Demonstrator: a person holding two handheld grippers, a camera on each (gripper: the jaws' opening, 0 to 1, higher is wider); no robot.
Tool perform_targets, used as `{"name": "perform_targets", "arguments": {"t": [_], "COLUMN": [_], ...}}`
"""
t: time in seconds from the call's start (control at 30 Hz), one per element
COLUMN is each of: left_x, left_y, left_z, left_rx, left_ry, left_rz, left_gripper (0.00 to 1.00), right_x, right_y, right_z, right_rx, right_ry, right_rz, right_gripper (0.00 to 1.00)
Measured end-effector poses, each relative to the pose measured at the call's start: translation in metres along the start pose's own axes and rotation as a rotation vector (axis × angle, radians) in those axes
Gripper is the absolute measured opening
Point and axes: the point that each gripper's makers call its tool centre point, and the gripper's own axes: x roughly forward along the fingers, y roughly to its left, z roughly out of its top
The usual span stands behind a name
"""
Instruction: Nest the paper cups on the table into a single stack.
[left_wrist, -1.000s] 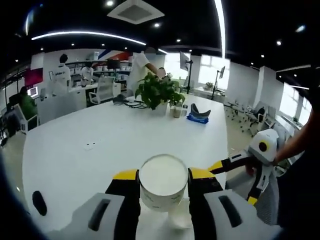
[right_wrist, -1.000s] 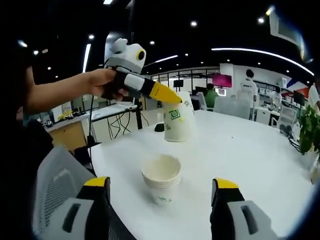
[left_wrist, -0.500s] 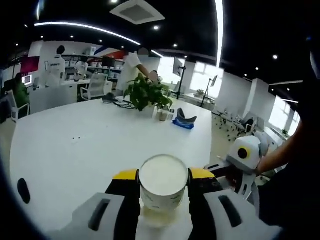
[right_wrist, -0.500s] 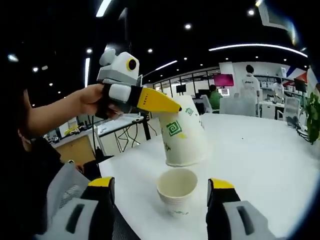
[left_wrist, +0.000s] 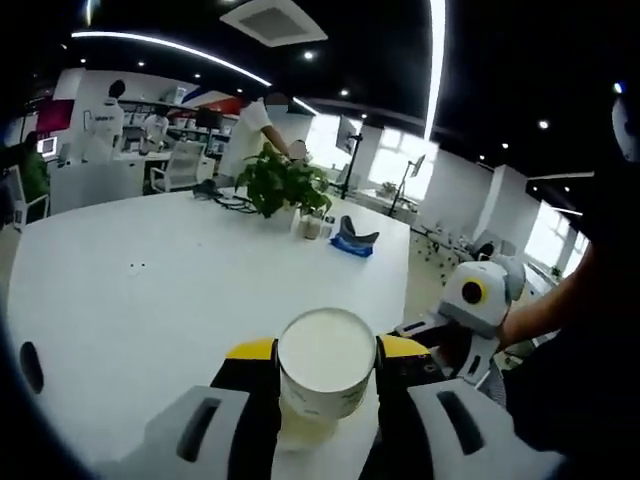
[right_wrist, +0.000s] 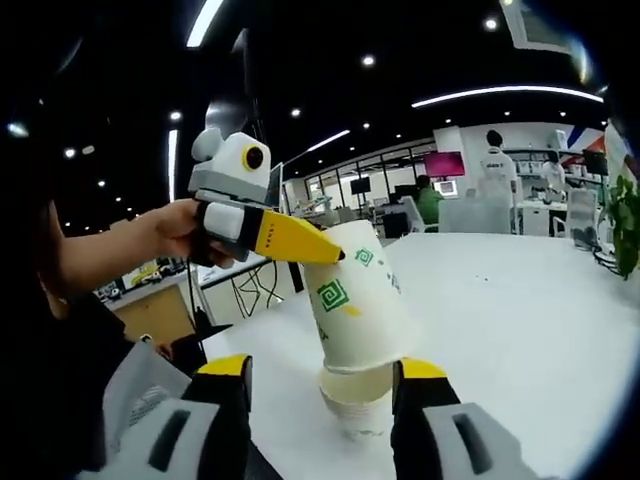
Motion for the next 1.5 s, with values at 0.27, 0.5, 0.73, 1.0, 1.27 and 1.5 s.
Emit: {"name": "perform_targets", "arguments": {"t": [0.27,0.5,0.73,1.0,1.27,1.5], "left_x": [-0.006,-0.012,-0.025,-0.029,-0.03,-0.028], "left_y": [0.002,0.0,-0.004,-0.015,-0.025,-0.04], "left_z": [-0.012,-0.032,-0.061,-0.078,-0.09,-0.095], "left_rx": [-0.045,-0.051,-0.064,-0.043,-0.047,-0.028], "left_ry": [0.015,0.063,0.15,0.189,0.22,0.246], "left_rz": [-0.044,-0.068,-0.132,-0.178,-0.229,-0.284], "left_gripper": [0.35,0.35,0.35,0.34,0.34,0.34], "right_x": [-0.012,-0.016,-0.022,-0.023,-0.029,-0.033], "right_y": [-0.007,-0.007,0.0,0.012,0.019,0.029], "right_z": [0.01,0.012,0.025,0.029,0.037,0.04], "right_rx": [0.095,0.127,0.195,0.201,0.234,0.239], "right_ry": [-0.058,-0.082,-0.141,-0.143,-0.162,-0.155], "right_rz": [0.014,0.037,0.107,0.183,0.238,0.306], "right_gripper": [0.44,0.4,0.32,0.22,0.11,0.04]}}
